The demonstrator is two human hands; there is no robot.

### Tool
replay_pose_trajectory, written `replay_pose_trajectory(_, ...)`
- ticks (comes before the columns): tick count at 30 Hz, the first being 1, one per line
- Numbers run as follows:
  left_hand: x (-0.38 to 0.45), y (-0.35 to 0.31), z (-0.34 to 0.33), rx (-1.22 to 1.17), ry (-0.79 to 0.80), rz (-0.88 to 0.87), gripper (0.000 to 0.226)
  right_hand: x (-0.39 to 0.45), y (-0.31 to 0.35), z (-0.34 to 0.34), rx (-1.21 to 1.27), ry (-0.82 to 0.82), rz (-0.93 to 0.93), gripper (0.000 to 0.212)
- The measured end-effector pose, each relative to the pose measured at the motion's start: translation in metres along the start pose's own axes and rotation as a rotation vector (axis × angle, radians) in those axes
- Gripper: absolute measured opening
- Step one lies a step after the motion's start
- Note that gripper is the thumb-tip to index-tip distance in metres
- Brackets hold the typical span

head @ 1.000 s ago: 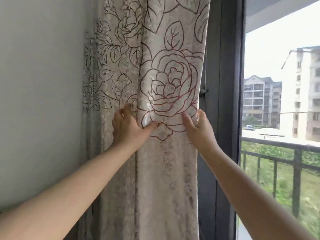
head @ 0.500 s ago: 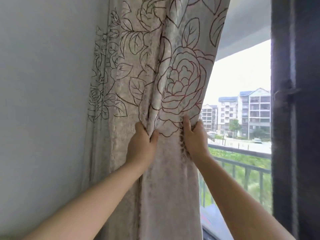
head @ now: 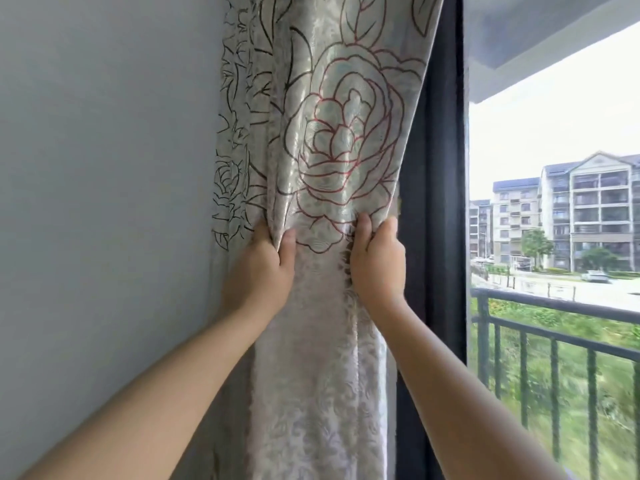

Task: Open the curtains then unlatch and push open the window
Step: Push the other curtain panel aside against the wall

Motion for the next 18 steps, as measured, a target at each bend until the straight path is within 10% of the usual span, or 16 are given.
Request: replay_pose_trajectory(18,0.136,0.136,-0.069,-0.123,0.057,-0.144,0.026,0.023,-0.055,-0.19,-0.173,-0.101,0.006,0.024)
Point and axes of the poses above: each hand's wrist, its own x-axis towards the middle knuckle, its own z-axis out of the back of the hand, y = z × x, the point moved 1 cm from there along x, towards the middle knuckle, and after that the axes turned 15 degrees about z, right-handed, at the moved point
